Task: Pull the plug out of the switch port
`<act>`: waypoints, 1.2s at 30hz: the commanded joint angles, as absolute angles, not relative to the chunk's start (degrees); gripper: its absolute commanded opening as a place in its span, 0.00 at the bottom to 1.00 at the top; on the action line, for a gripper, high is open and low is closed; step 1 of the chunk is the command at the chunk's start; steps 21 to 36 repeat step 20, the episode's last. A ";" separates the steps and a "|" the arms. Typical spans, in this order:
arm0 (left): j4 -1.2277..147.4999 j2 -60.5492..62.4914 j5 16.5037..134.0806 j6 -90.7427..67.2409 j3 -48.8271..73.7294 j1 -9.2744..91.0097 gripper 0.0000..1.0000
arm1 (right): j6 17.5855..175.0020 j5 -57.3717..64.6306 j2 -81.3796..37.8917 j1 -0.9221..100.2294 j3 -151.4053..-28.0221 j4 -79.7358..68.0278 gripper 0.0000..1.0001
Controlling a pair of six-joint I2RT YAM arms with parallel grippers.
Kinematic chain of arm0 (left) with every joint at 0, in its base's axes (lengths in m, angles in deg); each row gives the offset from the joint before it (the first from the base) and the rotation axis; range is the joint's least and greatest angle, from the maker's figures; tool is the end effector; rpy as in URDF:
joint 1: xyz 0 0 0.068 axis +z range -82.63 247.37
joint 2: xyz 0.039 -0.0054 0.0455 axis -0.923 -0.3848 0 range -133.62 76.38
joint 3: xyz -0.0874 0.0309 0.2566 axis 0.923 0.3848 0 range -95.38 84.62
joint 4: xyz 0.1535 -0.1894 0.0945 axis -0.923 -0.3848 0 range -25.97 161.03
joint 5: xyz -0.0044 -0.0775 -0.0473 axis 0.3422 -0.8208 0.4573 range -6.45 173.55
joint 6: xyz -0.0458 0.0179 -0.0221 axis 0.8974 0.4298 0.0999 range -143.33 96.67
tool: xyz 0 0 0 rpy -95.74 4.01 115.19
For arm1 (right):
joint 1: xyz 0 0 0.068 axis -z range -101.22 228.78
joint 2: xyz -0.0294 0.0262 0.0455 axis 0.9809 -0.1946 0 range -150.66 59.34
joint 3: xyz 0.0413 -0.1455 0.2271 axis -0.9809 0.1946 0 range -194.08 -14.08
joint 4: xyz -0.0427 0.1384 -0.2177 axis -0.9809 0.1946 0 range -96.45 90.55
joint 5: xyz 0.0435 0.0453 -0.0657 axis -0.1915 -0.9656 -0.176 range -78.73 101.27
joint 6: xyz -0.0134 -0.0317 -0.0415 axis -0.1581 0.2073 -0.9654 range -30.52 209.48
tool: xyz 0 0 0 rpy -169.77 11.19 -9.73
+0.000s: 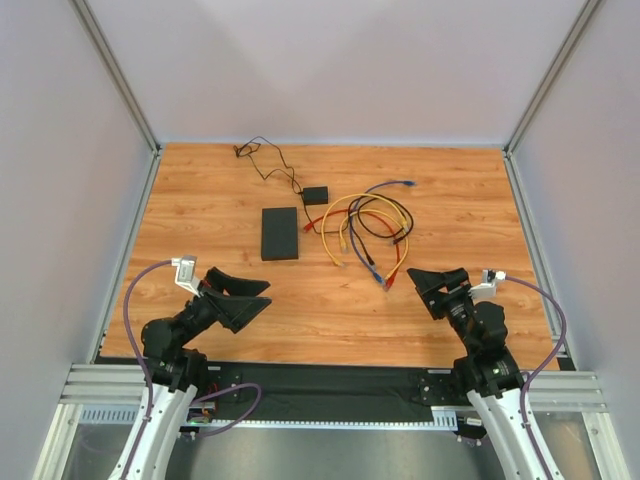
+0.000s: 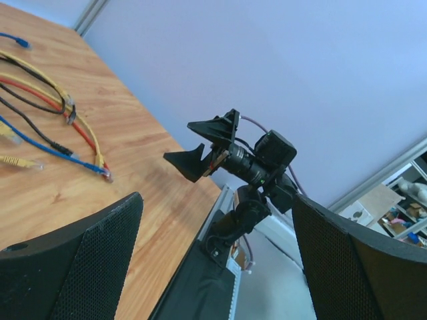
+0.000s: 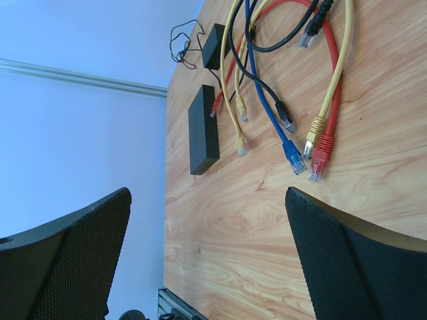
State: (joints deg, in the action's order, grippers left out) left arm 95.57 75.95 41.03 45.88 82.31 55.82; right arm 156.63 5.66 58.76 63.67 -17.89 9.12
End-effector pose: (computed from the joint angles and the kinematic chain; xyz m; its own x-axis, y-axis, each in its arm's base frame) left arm 0.0821 -0.0413 0.2281 -0.5376 -0.5935 -0.5990 0.6705 0.1299 -0.7304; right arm 0.0996 0.0306 0.1665 -0.4040 0.8409 -0.3602 0.0535 0.4148 0.9083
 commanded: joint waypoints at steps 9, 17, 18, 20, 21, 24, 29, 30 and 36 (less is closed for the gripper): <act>78.18 82.08 41.37 39.69 90.33 55.50 1.00 | 157.42 4.50 62.59 63.66 -9.42 17.63 1.00; 74.99 83.67 41.89 38.19 90.07 55.41 1.00 | 157.42 4.41 62.59 63.66 -9.42 18.07 1.00; 74.73 83.67 41.89 38.02 90.07 55.41 1.00 | 157.51 4.33 62.68 63.75 -9.42 18.16 1.00; 74.55 83.67 41.81 37.93 89.98 55.41 1.00 | 157.77 4.59 62.76 63.66 -9.42 18.33 1.00; 74.55 83.67 41.81 37.93 89.98 55.41 1.00 | 157.77 4.59 62.76 63.66 -9.42 18.33 1.00; 74.55 83.67 41.81 37.93 89.98 55.41 1.00 | 157.77 4.59 62.76 63.66 -9.42 18.33 1.00; 74.55 83.67 41.81 37.93 89.98 55.41 1.00 | 157.77 4.59 62.76 63.66 -9.42 18.33 1.00; 74.55 83.67 41.81 37.93 89.98 55.41 1.00 | 157.77 4.59 62.76 63.66 -9.42 18.33 1.00; 74.55 83.67 41.81 37.93 89.98 55.41 1.00 | 157.77 4.59 62.76 63.66 -9.42 18.33 1.00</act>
